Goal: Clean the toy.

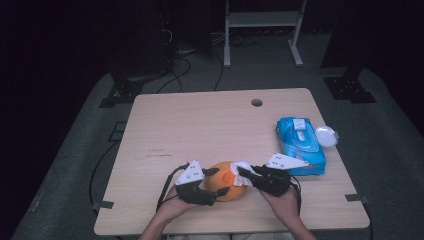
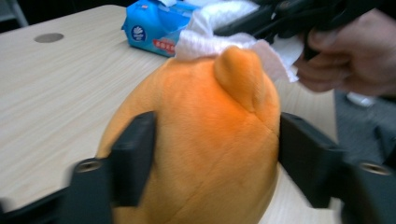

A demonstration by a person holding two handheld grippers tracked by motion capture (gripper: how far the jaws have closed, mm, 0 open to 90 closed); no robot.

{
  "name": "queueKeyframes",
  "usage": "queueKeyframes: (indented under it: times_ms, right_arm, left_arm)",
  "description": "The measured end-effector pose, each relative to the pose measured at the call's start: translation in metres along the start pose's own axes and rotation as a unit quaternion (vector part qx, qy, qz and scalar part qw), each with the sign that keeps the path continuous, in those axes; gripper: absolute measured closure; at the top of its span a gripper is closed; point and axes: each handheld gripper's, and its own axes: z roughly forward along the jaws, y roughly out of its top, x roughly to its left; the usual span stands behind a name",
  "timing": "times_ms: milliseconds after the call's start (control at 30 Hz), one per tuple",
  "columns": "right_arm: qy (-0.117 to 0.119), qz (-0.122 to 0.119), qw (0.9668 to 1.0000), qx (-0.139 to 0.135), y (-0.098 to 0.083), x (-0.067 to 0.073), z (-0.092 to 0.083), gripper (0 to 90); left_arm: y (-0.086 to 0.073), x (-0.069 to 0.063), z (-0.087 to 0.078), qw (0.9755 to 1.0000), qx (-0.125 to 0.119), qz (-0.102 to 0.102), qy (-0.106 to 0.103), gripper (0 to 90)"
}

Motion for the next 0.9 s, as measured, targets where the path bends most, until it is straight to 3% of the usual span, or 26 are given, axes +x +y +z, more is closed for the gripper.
queueKeyframes:
  times_ms: [67,200,267,333,467,533,667,733,800,900]
  right_arm:
    - [0.006,0.001,1.0,-0.006,0.003,0.003,-0.002,77.2]
    - [0.031,-0.036,0.9985,-0.025,0.015,0.026,-0.006,77.2]
    - [0.027,-0.07,0.9971,-0.014,0.018,0.038,-0.004,77.3]
    - [0.008,-0.096,0.9953,0.0,0.015,0.041,0.001,77.3]
    - [-0.035,-0.079,0.9962,0.012,0.01,0.02,-0.001,77.4]
    - [-0.03,-0.05,0.9983,0.004,0.008,0.014,-0.005,77.4]
    - [0.012,-0.072,0.9973,-0.004,0.013,0.033,-0.002,77.3]
    - [0.014,-0.086,0.9962,0.001,0.014,0.039,0.0,77.3]
    - [0.014,-0.073,0.9973,0.002,0.011,0.034,0.001,77.3]
    - [-0.006,-0.051,0.9987,0.006,0.007,0.02,0.0,77.4]
  left_arm:
    - [-0.002,0.0,0.002,0.9999,0.005,0.006,0.01,19.8]
    - [-0.003,-0.005,0.007,0.9998,0.002,0.018,0.012,27.6]
    - [-0.003,-0.01,0.01,0.9993,0.01,0.034,0.012,31.3]
    - [-0.003,-0.012,0.01,0.9986,0.016,0.049,0.015,34.3]
    - [-0.004,-0.01,0.009,0.9989,0.014,0.044,0.012,35.8]
    - [-0.004,-0.008,0.009,0.9993,0.009,0.033,0.016,34.9]
    - [-0.005,-0.008,0.012,0.9993,0.006,0.029,0.02,31.4]
    - [-0.005,-0.008,0.011,0.9991,0.014,0.035,0.018,31.9]
    - [-0.005,-0.008,0.009,0.9991,0.017,0.037,0.013,34.0]
    - [-0.006,-0.006,0.007,0.9991,0.018,0.039,0.005,35.2]
